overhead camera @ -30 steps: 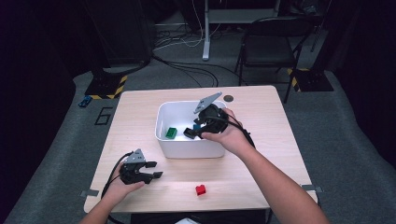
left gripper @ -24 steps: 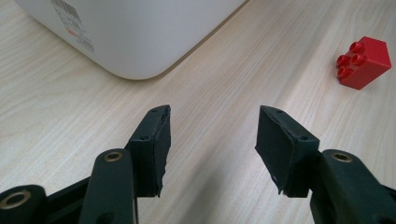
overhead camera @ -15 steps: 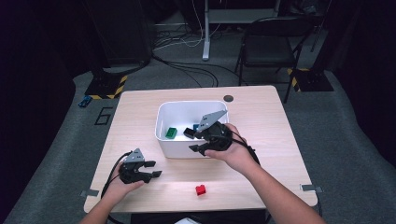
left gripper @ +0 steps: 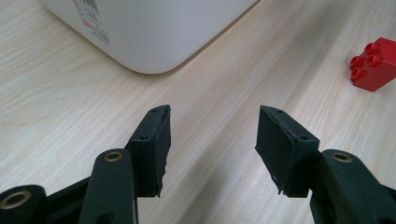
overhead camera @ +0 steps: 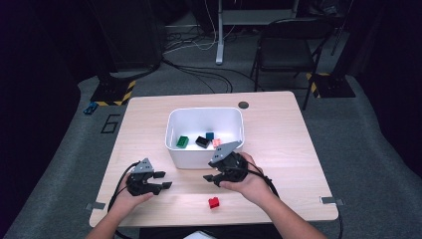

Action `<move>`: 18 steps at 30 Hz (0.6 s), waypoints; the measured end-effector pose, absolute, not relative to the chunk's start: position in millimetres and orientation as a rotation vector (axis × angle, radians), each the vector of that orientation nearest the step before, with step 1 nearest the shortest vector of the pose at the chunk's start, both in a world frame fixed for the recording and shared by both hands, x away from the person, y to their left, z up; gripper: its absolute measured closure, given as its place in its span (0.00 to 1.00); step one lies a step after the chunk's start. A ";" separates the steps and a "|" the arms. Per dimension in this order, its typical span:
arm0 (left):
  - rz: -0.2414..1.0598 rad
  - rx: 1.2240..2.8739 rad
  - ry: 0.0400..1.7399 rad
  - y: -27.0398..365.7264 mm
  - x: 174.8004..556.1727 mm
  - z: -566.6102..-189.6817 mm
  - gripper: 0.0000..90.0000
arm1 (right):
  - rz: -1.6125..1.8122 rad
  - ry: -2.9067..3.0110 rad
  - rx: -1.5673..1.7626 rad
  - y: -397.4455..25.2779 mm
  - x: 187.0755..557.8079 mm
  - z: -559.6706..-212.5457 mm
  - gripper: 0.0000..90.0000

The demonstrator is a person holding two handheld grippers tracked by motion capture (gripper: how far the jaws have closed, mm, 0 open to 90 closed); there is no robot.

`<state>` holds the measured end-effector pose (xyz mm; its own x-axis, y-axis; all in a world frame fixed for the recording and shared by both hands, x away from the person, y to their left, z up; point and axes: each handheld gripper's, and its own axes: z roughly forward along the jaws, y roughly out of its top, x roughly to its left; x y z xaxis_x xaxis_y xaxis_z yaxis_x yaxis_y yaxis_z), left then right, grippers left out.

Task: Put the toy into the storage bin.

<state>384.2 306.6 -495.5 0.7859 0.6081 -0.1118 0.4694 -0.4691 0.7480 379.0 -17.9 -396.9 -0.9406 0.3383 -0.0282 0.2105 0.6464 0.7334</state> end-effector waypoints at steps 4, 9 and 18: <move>0.214 2.152 0.801 306.7 384.6 -495.7 0.50 | 1.183 2.715 0.468 -18.9 372.0 -411.8 0.56; 0.225 2.147 0.805 306.6 384.9 -496.4 0.50 | 1.196 2.725 0.487 -21.2 365.8 -428.1 0.56; 0.222 2.158 0.811 306.1 386.7 -498.5 0.50 | 1.169 2.763 0.480 -22.6 360.0 -456.2 0.56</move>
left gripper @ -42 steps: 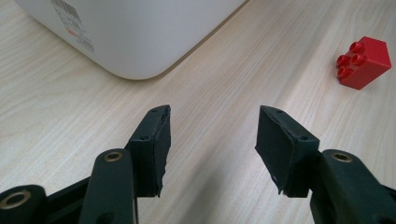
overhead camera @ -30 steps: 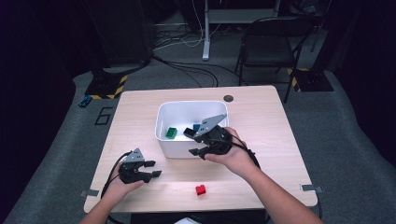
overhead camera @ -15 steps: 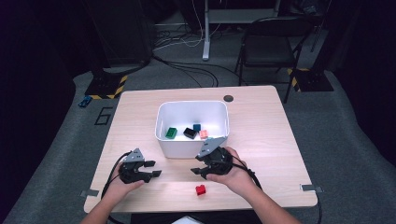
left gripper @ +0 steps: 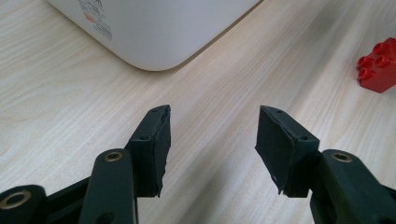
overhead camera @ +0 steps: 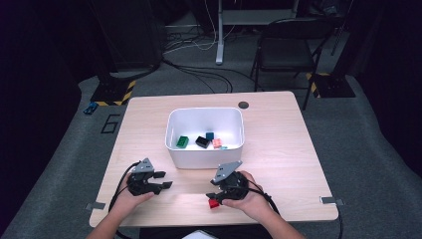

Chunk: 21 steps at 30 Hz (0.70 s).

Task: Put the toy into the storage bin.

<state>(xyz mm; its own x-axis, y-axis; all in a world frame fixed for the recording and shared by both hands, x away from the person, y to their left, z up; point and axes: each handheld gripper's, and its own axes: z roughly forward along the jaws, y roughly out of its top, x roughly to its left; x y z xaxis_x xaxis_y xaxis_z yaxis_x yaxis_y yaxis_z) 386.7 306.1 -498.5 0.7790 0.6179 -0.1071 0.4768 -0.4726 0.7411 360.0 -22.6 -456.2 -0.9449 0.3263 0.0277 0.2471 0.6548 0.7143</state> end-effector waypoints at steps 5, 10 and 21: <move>0.221 2.163 0.814 305.9 387.5 -499.6 0.50 | 1.174 2.780 0.481 -21.1 358.4 -467.7 0.55; 0.215 2.167 0.818 306.5 387.4 -499.3 0.50 | 1.158 2.795 0.472 -18.3 355.8 -478.5 0.54; 0.220 2.162 0.819 306.0 387.2 -499.7 0.50 | 1.132 2.828 0.434 -15.5 352.2 -494.3 0.53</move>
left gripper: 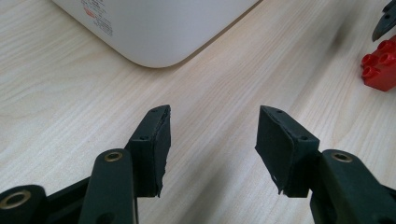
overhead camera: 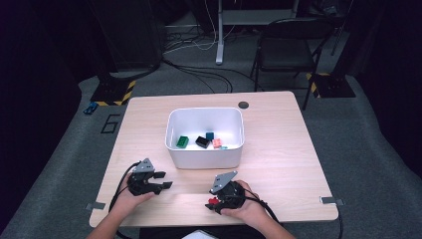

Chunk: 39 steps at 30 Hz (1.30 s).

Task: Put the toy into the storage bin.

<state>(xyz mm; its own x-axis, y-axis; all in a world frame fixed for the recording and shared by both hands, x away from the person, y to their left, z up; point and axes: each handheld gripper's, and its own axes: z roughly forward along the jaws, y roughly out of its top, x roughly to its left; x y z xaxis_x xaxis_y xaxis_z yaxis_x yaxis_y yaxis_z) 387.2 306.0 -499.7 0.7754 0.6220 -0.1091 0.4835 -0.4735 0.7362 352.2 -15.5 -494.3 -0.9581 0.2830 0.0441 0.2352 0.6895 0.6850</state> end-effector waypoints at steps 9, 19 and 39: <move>0.224 2.160 0.819 305.7 387.4 -500.3 0.50 | 1.070 2.837 0.435 -17.6 355.0 -506.0 0.57; 0.213 2.173 0.816 305.5 387.9 -500.3 0.50 | 1.051 2.835 0.441 -19.2 356.5 -508.4 0.64; 0.210 2.165 0.827 303.6 387.8 -502.1 0.50 | 1.015 2.840 0.473 -30.1 352.7 -506.9 0.64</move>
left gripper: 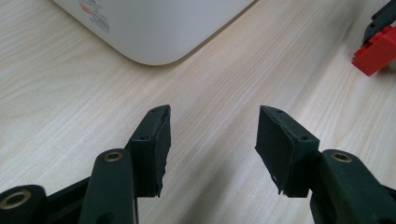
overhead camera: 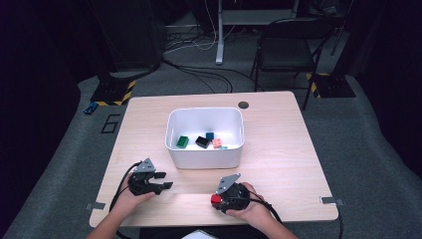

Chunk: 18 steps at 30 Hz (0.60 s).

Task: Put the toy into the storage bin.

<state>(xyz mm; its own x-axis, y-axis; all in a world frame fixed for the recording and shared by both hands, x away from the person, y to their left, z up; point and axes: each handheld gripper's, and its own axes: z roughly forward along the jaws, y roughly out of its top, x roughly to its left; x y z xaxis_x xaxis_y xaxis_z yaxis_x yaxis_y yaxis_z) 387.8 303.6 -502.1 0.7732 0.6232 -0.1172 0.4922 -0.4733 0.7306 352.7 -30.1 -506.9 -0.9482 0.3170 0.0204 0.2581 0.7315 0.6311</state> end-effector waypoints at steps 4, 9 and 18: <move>0.212 2.176 0.820 303.6 388.3 -501.9 0.50 | 1.013 2.830 0.486 -32.2 353.1 -506.8 0.73; 0.212 2.166 0.826 303.5 387.7 -501.9 0.50 | 1.015 2.842 0.491 -31.5 354.3 -504.8 0.75; 0.213 2.178 0.813 305.1 388.3 -500.6 0.50 | 1.022 2.844 0.478 -28.6 357.0 -490.0 0.75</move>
